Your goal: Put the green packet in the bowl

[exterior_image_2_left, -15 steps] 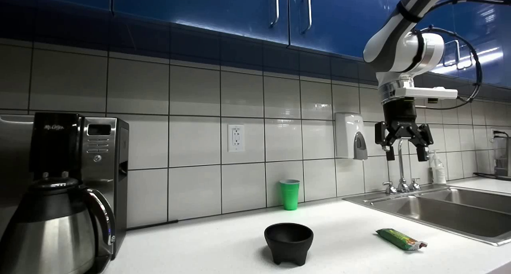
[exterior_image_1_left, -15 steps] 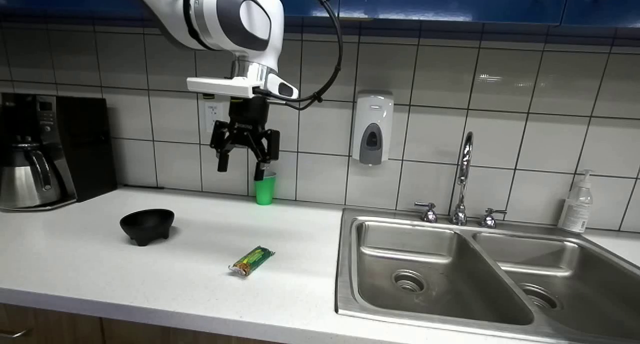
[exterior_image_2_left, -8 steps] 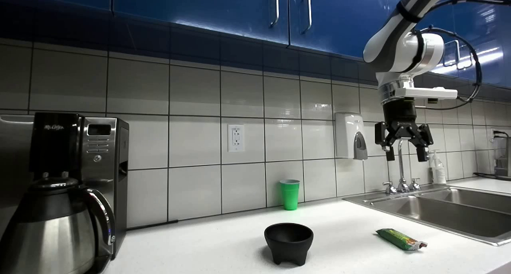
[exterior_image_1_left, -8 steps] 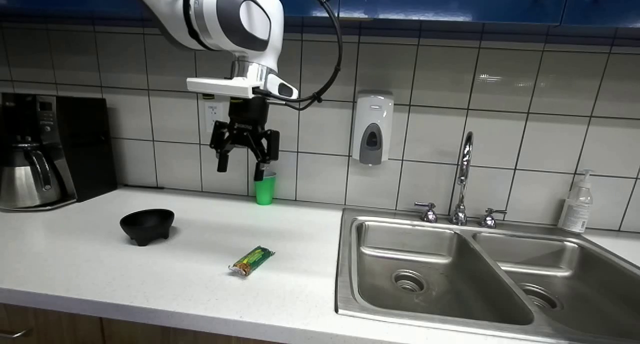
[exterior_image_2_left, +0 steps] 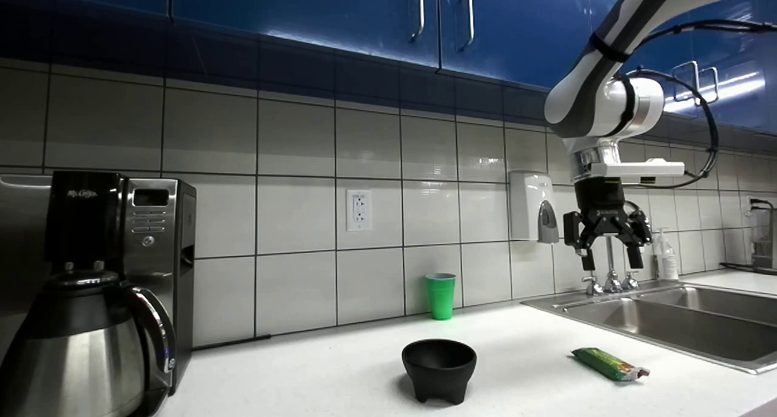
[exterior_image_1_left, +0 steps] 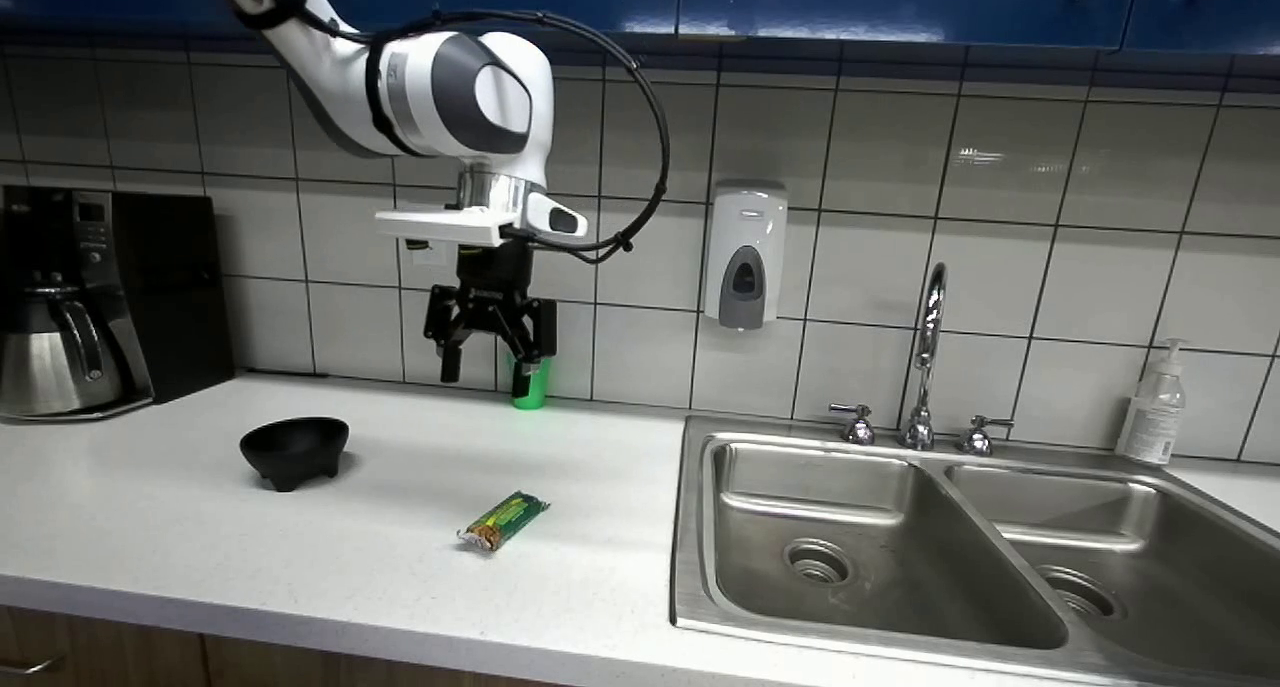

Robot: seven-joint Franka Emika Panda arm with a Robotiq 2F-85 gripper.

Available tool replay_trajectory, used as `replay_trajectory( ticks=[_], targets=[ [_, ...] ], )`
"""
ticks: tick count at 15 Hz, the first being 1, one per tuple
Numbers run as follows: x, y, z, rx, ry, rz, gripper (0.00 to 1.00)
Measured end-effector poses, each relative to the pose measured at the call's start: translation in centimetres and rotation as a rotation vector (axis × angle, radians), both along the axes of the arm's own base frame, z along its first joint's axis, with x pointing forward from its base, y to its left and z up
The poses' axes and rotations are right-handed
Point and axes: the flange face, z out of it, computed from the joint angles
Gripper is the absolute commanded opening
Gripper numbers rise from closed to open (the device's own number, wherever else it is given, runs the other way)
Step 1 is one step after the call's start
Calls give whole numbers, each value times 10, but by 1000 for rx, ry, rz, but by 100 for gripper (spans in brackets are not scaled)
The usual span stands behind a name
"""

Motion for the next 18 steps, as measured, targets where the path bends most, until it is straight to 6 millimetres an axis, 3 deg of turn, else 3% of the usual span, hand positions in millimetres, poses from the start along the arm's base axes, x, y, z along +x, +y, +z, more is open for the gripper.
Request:
replay_trajectory(
  ticks=[9,18],
  targets=[
    [25,3,-76,-35,62,-5,100],
    [43,-1,-108,-88,63,47,100]
  ],
)
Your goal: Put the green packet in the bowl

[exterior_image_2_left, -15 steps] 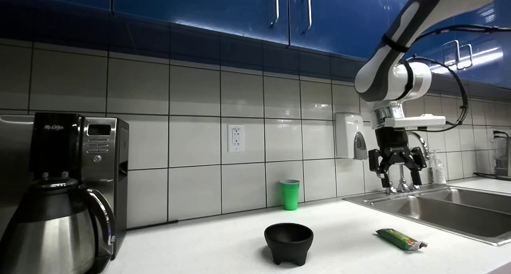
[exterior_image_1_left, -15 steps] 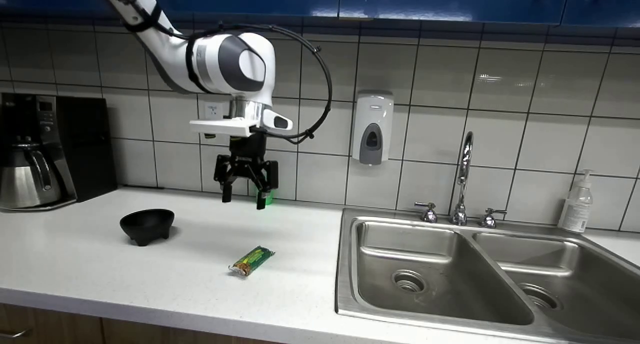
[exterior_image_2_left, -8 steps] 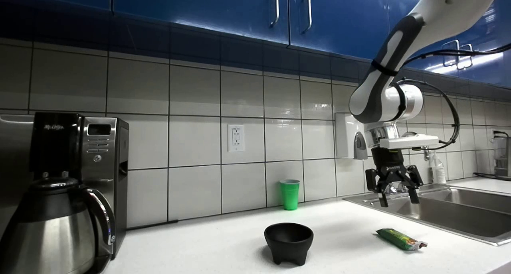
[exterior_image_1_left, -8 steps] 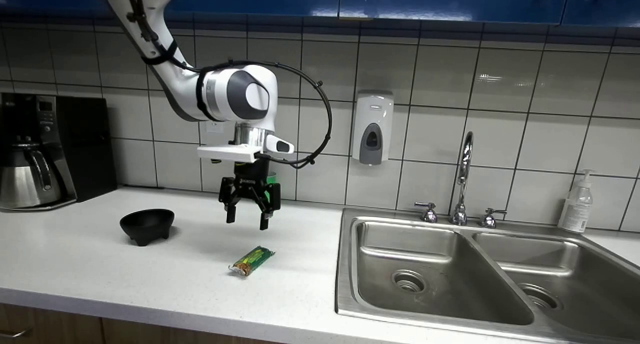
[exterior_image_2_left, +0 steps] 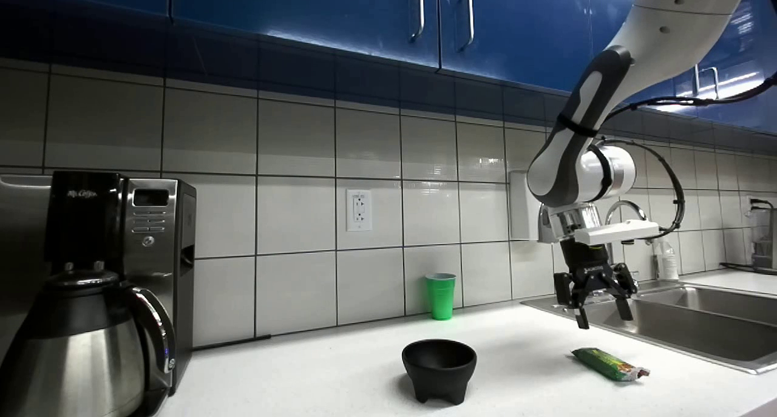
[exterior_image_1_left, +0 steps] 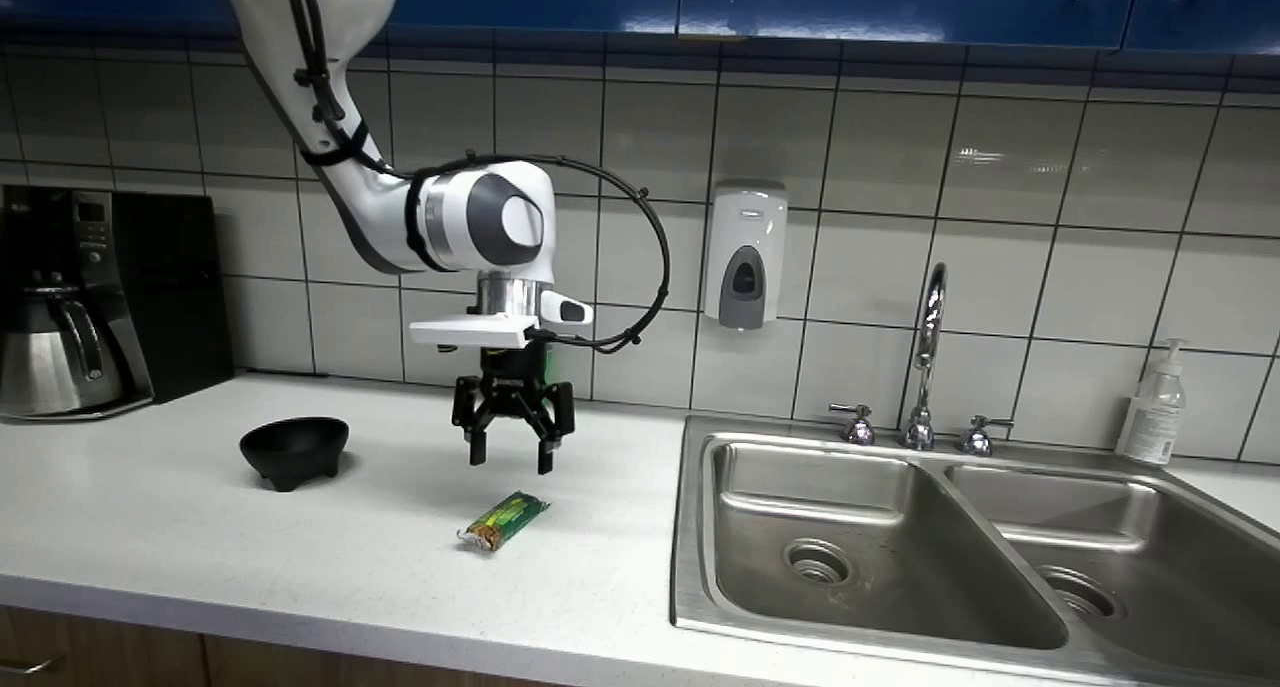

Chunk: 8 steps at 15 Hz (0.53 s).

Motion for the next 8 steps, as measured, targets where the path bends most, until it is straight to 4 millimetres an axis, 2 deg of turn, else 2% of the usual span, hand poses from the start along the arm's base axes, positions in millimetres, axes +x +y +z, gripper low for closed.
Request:
replay_trajectory(
  ticks=[8],
  targets=[
    [6,-1,-18,-16,-24,48,100]
  ],
)
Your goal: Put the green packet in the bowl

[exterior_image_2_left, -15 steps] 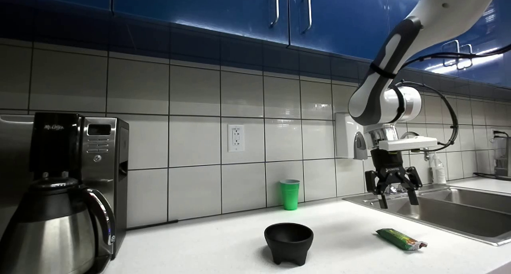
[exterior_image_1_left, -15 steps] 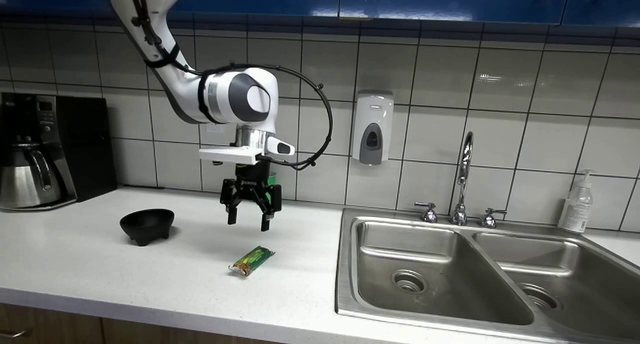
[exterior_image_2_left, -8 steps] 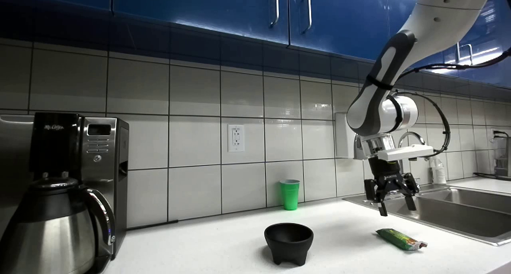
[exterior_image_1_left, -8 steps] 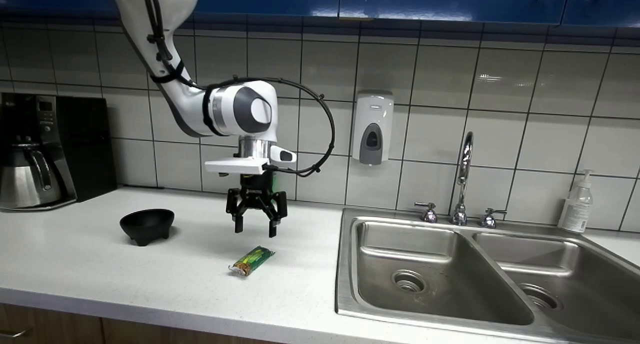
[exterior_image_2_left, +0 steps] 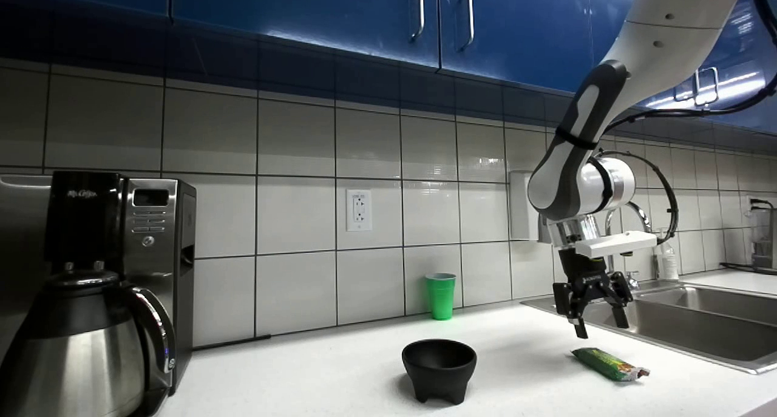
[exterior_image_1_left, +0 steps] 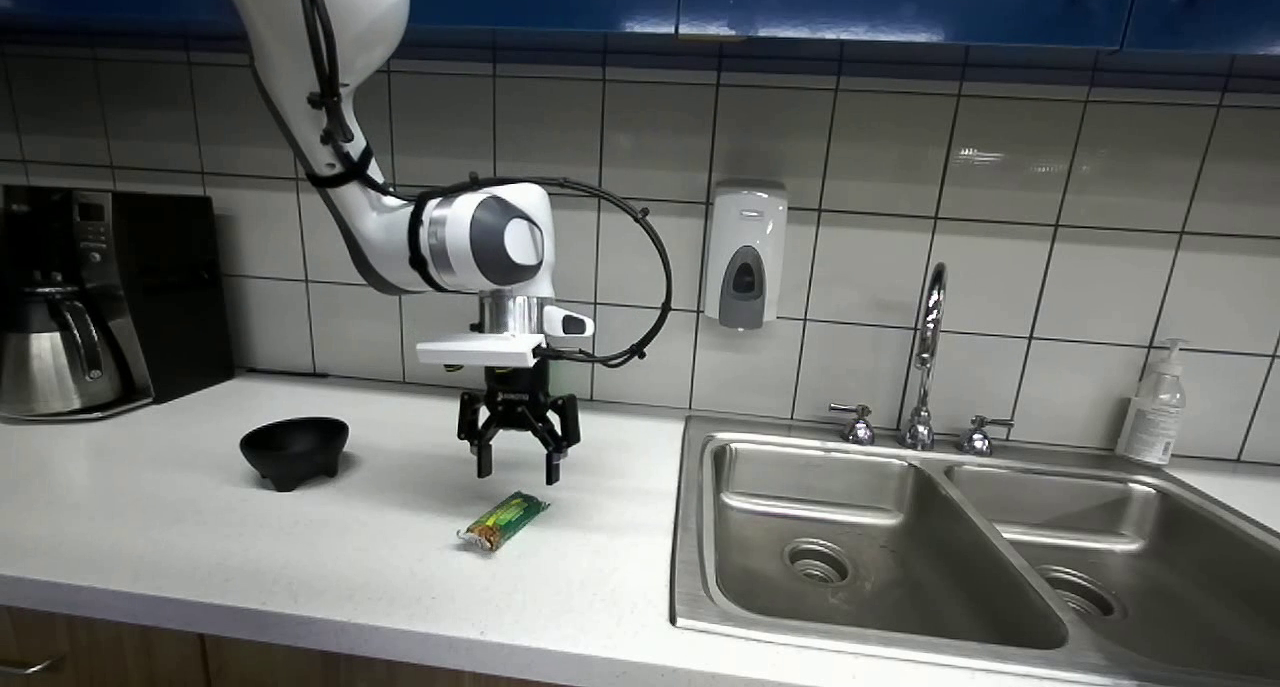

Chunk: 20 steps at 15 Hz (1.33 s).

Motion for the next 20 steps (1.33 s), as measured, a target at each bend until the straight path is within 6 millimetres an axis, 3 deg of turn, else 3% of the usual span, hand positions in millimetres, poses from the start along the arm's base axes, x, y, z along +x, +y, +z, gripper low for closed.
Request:
replay_trajectory(
  ticks=[20],
  targets=[
    [-1,7,-52,20,36,97,100]
  ],
)
